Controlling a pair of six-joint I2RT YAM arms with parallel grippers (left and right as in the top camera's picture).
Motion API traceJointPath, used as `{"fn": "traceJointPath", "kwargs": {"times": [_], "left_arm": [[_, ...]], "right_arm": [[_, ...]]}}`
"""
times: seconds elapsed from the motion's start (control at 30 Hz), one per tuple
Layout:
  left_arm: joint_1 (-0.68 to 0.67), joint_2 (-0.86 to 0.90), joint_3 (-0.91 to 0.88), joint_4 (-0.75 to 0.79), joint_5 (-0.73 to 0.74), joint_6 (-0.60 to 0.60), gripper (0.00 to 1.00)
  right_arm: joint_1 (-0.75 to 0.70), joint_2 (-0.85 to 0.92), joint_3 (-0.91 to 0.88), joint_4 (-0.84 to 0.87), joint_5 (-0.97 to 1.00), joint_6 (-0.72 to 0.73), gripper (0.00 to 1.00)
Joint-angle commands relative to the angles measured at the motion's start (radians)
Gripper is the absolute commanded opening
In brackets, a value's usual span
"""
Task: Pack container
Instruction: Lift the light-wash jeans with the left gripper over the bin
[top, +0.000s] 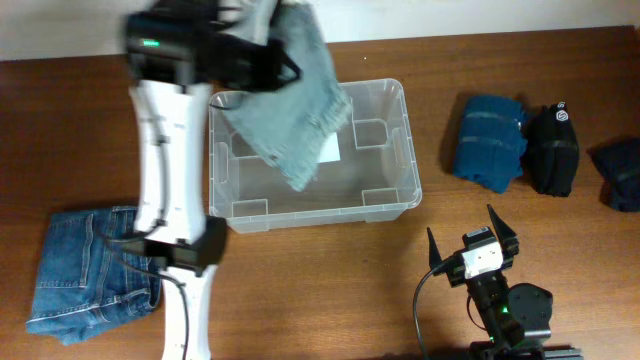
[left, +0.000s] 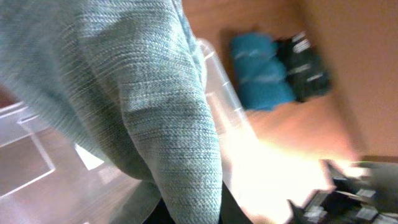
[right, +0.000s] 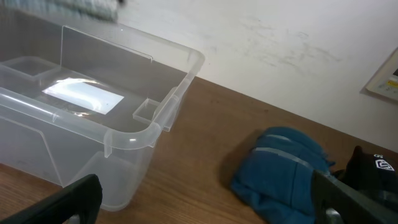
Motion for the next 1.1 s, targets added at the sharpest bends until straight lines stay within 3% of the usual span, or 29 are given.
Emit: {"fn": "traceJointPath", "kwargs": {"times": [0.0,0.17,0.4,0.73,0.93,1.07], "left_arm": [[-0.117,-0.055,0.008,0.006,-0.381,-0.069,0.01],[-0.211,-0.054,0.006,0.006,-0.567,-0.184,0.01],[-0.213,-0.033,-0.048,0.006,-0.581,-0.482,0.01],[-0.215,-0.028,-0.250,0.014,-0.663,-0.698,0.01],[-0.220,-0.028,-0.348,0.113,-0.603,-0.689,0.01],[-0.228,-0.028,-0.409,0.169,-0.603,-0.590,0.01]], "right_arm": [[-0.007,-0.006,-0.005,-0.006,0.002,-0.003,0.98],[-0.007,-0.006,-0.005,-0.006,0.002,-0.003,0.98],[-0.007,-0.006,-0.005,-0.006,0.002,-0.003,0.98],[-0.007,-0.006,-0.005,-0.006,0.002,-0.003,0.98],[-0.007,-0.006,-0.005,-0.006,0.002,-0.003,0.99],[-0.007,-0.006,-0.005,-0.006,0.002,-0.003,0.98]]}}
